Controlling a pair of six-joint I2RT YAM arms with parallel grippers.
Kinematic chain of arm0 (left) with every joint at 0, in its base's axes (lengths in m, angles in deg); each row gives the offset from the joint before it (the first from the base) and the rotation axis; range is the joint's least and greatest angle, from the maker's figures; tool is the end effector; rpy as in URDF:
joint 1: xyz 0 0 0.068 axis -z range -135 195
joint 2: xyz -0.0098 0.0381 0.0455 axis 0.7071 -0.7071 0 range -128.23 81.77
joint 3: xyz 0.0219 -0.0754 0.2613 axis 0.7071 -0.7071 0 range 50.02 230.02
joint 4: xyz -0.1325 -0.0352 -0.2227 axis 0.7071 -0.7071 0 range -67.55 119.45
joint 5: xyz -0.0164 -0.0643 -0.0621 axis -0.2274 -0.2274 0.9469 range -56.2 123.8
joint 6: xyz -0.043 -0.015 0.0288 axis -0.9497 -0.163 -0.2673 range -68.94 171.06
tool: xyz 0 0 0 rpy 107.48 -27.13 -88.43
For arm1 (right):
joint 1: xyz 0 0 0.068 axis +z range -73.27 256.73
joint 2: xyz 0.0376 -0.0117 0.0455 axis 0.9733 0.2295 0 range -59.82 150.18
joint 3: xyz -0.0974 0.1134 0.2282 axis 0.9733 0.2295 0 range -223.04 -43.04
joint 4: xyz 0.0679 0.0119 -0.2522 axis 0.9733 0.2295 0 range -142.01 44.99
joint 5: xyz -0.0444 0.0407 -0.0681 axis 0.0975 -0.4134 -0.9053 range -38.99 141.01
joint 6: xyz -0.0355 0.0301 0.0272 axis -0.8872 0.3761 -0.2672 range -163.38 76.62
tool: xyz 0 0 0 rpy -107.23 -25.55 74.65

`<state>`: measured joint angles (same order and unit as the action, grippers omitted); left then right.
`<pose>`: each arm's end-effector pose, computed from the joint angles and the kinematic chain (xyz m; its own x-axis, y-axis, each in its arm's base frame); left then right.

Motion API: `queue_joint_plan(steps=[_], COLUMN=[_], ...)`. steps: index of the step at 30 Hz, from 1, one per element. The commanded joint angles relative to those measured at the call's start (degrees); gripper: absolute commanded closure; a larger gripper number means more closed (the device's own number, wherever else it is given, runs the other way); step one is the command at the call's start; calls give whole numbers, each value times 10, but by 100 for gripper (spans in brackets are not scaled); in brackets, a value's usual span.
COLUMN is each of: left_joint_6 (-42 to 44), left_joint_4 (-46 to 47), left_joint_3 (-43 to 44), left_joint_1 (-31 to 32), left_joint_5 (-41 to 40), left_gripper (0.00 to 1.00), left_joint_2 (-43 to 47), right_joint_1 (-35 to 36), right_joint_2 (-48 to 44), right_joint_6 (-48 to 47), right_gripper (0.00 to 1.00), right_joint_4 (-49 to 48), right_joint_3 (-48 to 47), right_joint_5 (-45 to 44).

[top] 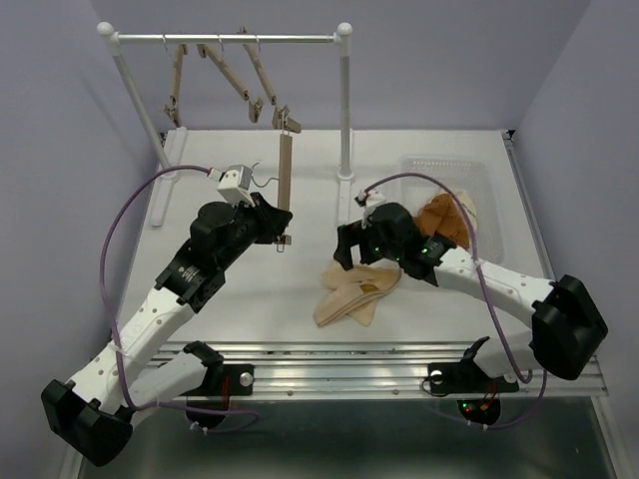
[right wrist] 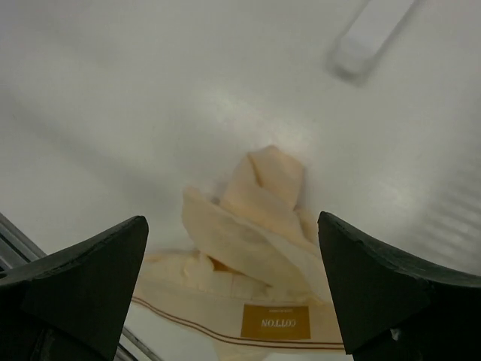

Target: Remove the underwear clipped to the hanger

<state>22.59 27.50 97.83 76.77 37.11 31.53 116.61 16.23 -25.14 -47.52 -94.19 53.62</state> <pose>0.1755 -0.1111 0.3576 -0.3309 -0.3548 -0.8744 0.4742 0.7386 -0.4791 0.2286 0.1932 0.2672 -0.5676 -0.0669 -0.8206 -0.5194 0.8024 0.2939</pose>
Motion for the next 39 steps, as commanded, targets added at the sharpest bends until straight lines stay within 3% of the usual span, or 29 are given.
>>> queue_joint_plan(steps=[1,8,10,12,14,18,24,28,31,32,34,35,36,37,39], left_joint_6=[-1,-17,-17,-14,-10,1,12,15,23,25,31,33,36,38,45], left_joint_4=[-84,-112,-111,-109,-109,-108,-92,-91,-87,-88,-94,-98,-99,-100,-102], left_joint_3=[43,45,43,44,47,54,56,64,75,80,98,103,108,118,127], left_joint_1=[0,0,0,0,2,2,7,8,10,11,13,13,13,13,13], left_joint_5=[-68,-82,-80,-75,-73,-62,-45,-39,-37,-37,-38,-43,-45,-47,-49], left_gripper=[100,100,100,100,100,100,100,100,100,100,100,100,100,100,100], left_joint_2=[6,0,2,4,1,-8,-21,-37,-55,-60,-77,-81,-85,-93,-104], right_joint_1=[92,125,141,141,141,126,65,-10,-93,-108,-131,-131,-137,-137,-137], right_joint_2=[66,142,173,182,162,79,-39,-42,-31,-28,-18,-15,-13,-9,-6], right_joint_6=[-54,-6,-4,19,29,38,-34,-71,-66,-65,-56,-52,-52,-53,-41], right_gripper=[0,1,21,68,97,99,99,99,99,98,80,54,54,6,0], right_joint_4=[122,147,175,183,185,157,47,42,41,41,41,41,41,43,59], right_joint_3=[-4,-16,-25,-32,-53,-96,-125,-154,-156,-153,-142,-132,-128,-127,-132], right_joint_5=[-111,-189,-215,-250,-325,-459,-544,-607,-584,-573,-565,-567,-569,-567,-554])
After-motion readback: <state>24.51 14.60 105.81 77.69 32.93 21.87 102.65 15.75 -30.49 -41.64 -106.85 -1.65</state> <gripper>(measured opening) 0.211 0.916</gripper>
